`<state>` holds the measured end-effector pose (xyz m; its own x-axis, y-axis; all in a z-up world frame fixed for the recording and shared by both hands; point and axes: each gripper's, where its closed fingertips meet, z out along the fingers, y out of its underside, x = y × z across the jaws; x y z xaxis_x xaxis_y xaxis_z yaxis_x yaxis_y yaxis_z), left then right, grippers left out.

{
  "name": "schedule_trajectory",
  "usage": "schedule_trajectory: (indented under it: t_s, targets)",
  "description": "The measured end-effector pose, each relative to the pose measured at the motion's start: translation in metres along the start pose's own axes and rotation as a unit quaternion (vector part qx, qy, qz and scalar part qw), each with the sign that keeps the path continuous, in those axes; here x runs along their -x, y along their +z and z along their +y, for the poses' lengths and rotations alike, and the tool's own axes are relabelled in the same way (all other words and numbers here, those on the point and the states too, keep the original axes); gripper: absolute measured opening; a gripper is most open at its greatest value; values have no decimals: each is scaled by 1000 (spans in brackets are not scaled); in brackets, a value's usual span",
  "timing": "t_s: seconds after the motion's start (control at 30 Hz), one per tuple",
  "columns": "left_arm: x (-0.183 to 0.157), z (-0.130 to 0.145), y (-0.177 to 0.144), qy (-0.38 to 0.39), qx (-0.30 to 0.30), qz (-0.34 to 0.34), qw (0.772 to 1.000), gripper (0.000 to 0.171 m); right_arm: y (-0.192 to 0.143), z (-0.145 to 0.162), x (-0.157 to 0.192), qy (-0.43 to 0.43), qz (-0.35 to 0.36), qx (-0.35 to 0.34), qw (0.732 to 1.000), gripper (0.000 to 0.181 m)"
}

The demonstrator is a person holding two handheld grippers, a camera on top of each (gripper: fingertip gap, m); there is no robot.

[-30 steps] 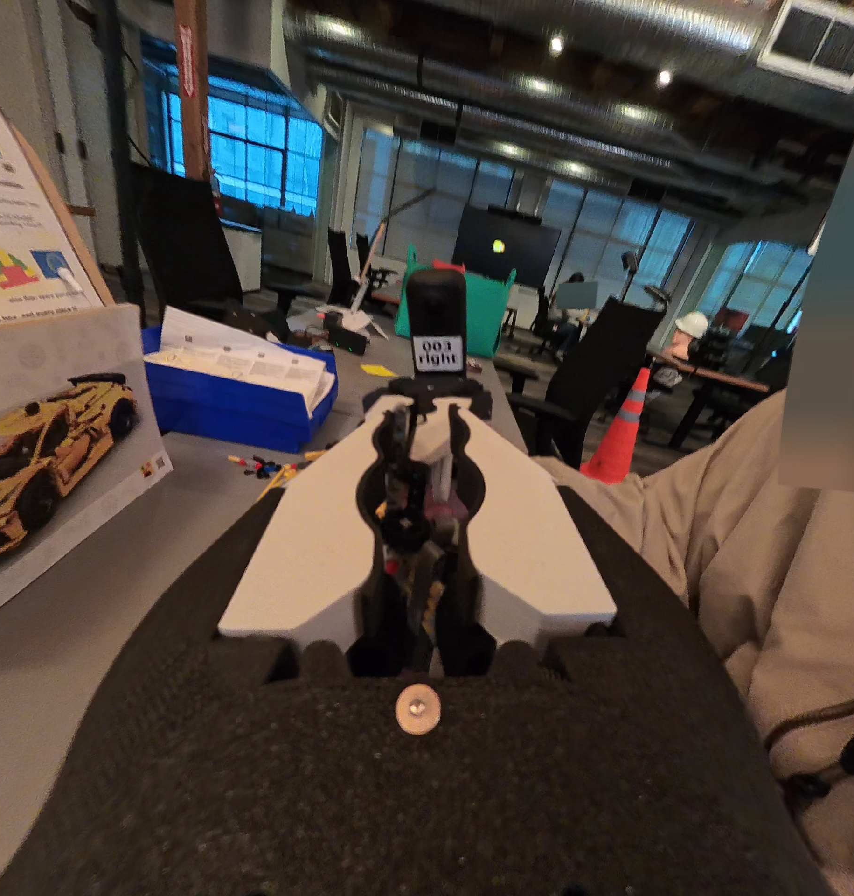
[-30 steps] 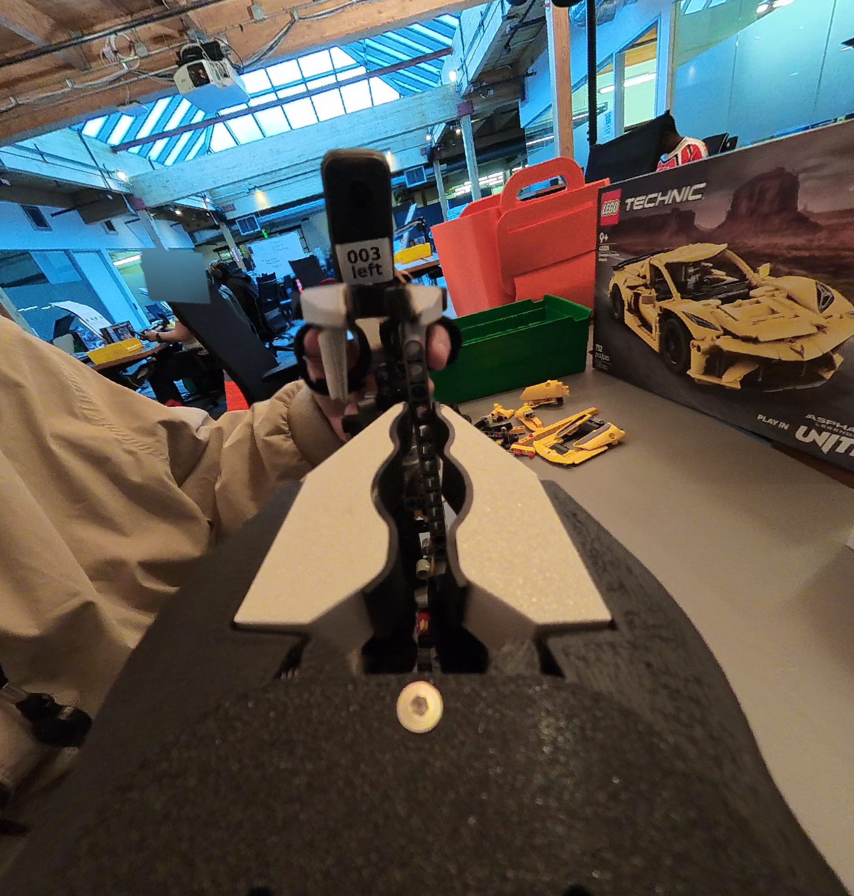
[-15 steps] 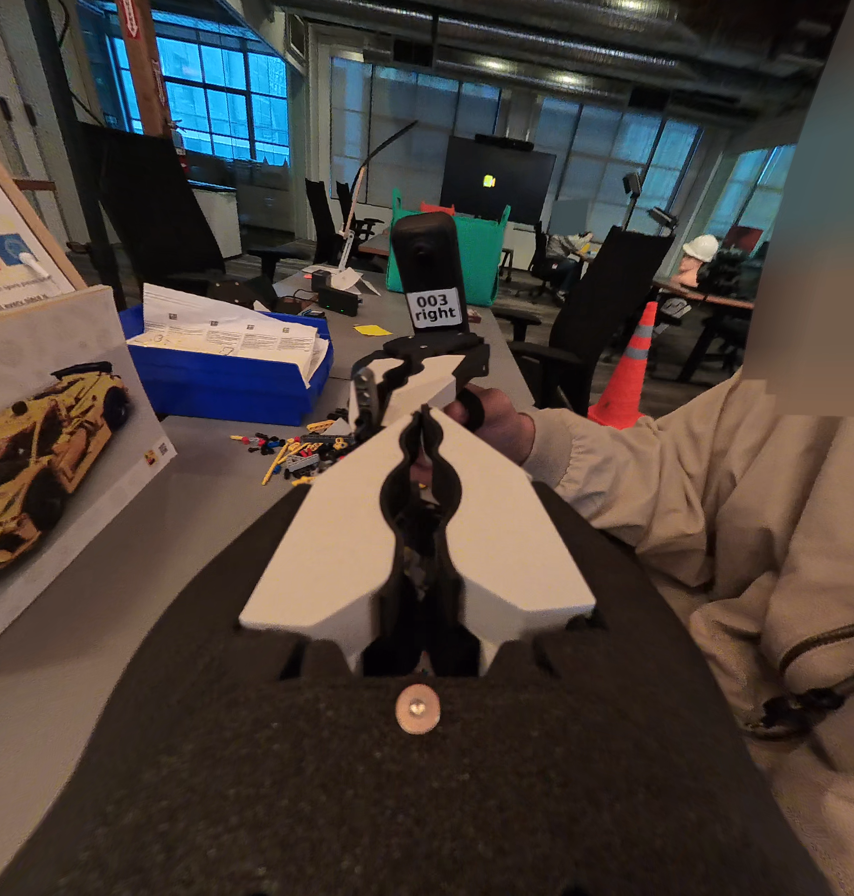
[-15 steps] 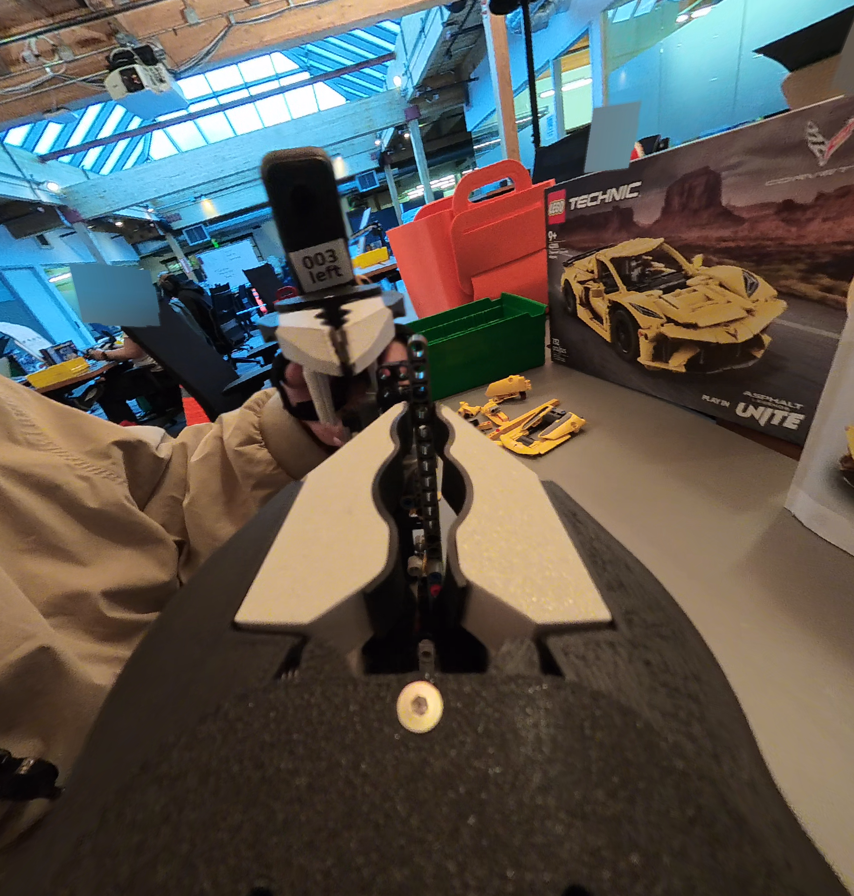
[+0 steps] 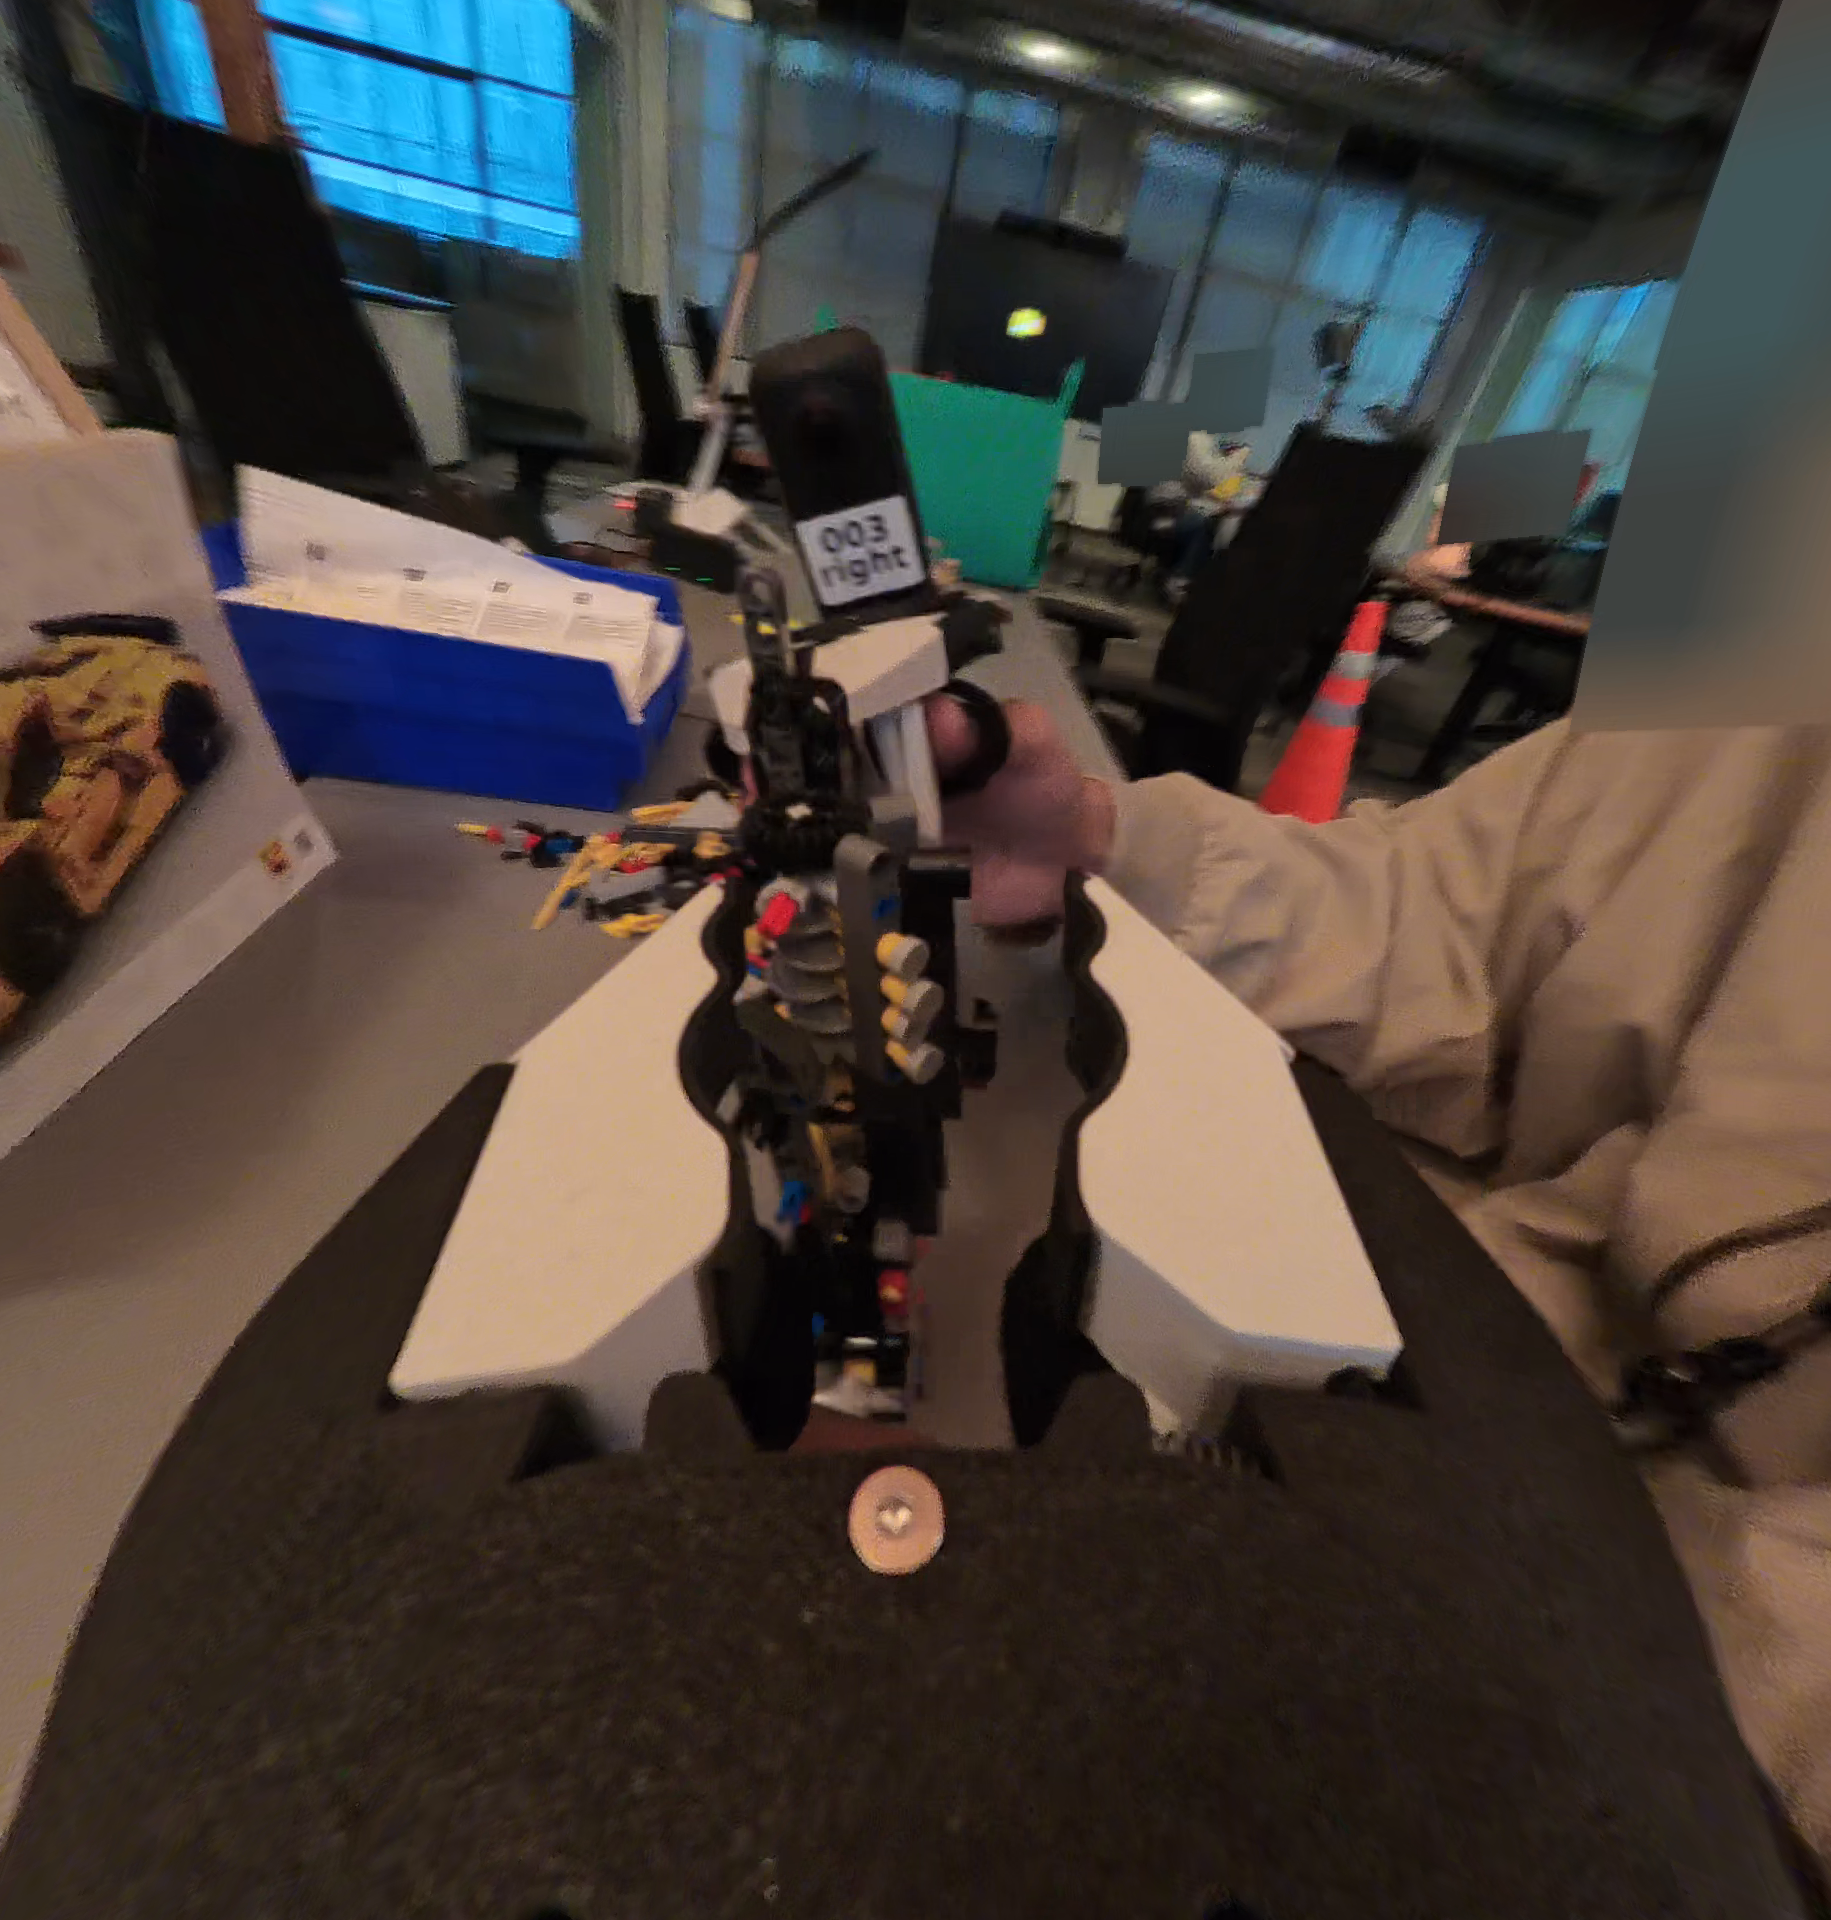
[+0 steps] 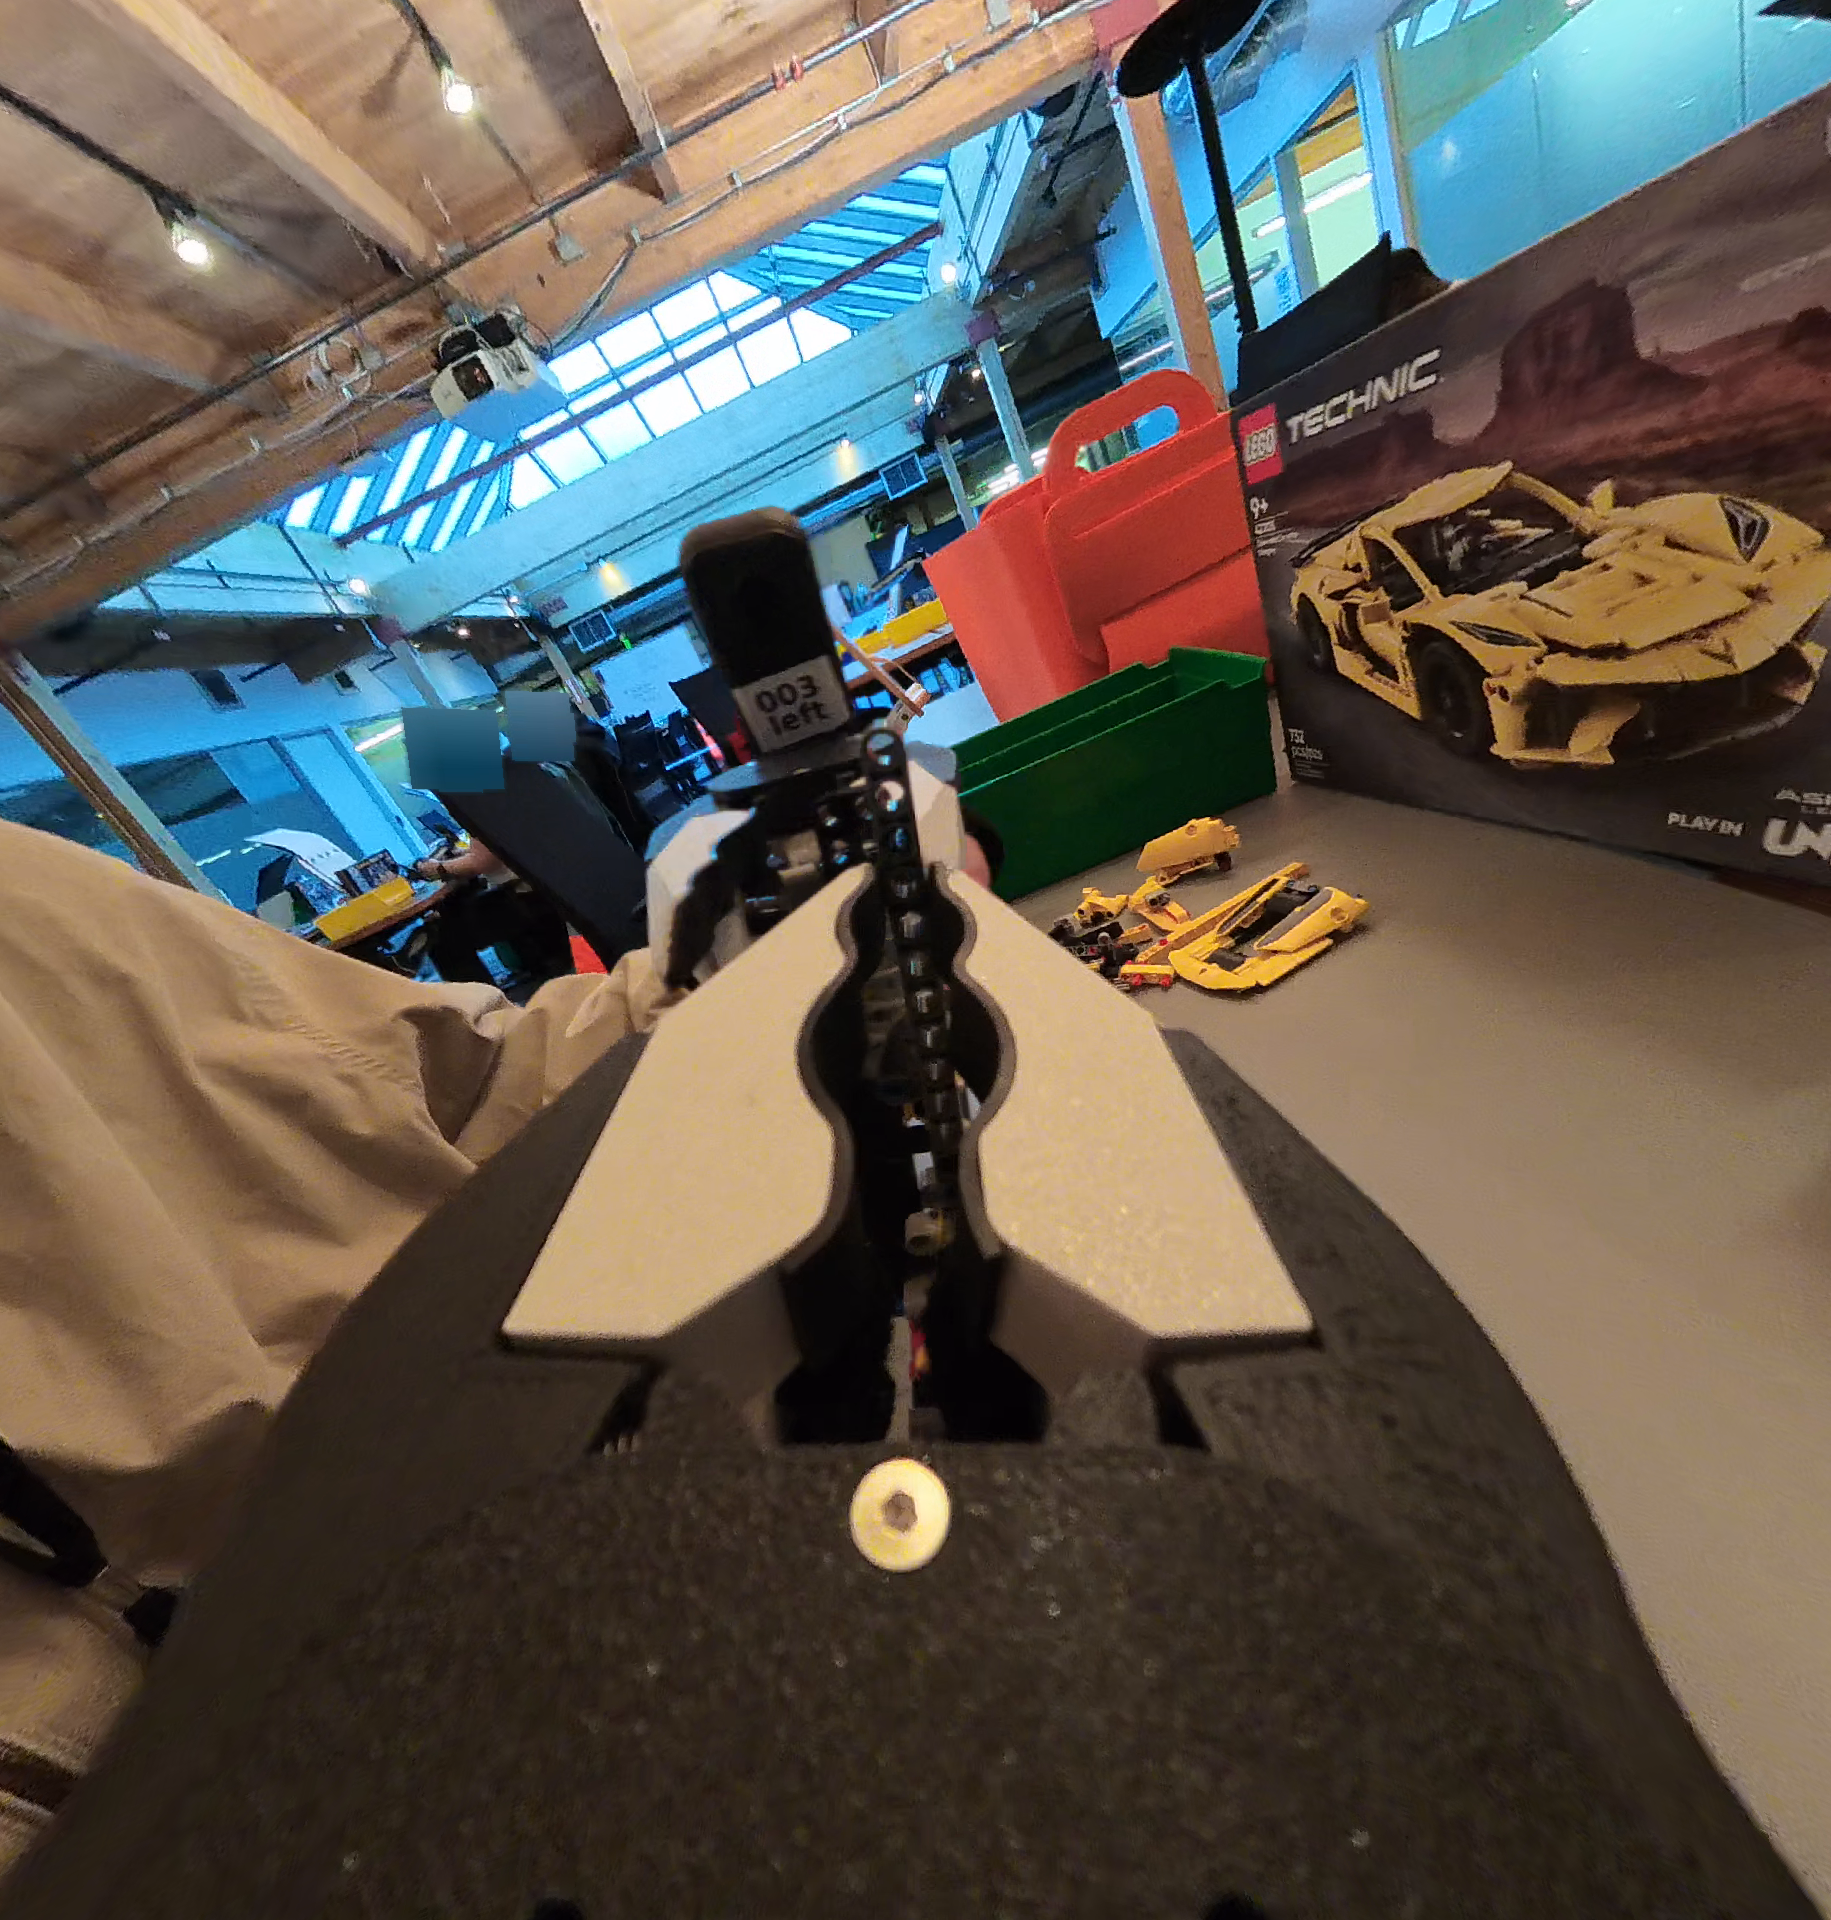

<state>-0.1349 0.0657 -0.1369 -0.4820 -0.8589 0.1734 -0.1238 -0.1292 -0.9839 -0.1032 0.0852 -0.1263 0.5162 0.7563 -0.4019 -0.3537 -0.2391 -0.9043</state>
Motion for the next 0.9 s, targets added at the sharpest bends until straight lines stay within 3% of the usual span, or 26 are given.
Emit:
schedule_trajectory:
  t_s: [0.1, 0.3, 0.4, 0.5, 0.57, 0.67, 0.73, 0.9]
  targets:
    - [6, 3, 10, 13, 5, -28, 1000, 42, -1, 3, -6, 8, 11, 7, 1000, 6]
    - [7, 2, 10, 29, -7, -45, 999, 39, -6, -3, -11, 1, 24, -10, 1000, 13]
    - [7, 2, 8, 24, -14, -40, 999, 36, -21, -20, 9, -88, 24, -23, 996, 9]
    - [8, 3, 9, 20, -13, -42, 999, 36, -17, -7, 34, -169, 12, 32, 985, 11]
    - [7, 3, 10, 22, -14, -41, 999, 36, -9, 1, 26, -184, 48, 50, 981, 13]
    - [2, 3, 14, 30, -9, -40, 999, 36, 1, 13, 16, -179, 61, 80, 979, 19]
    - [0, 4, 16, 40, -4, -44, 998, 36, 5, 17, 16, -167, 52, 83, 981, 7]
    - [0, 6, 16, 52, 6, -50, 997, 36, 4, 18, 17, -136, 35, 81, 987, 6]
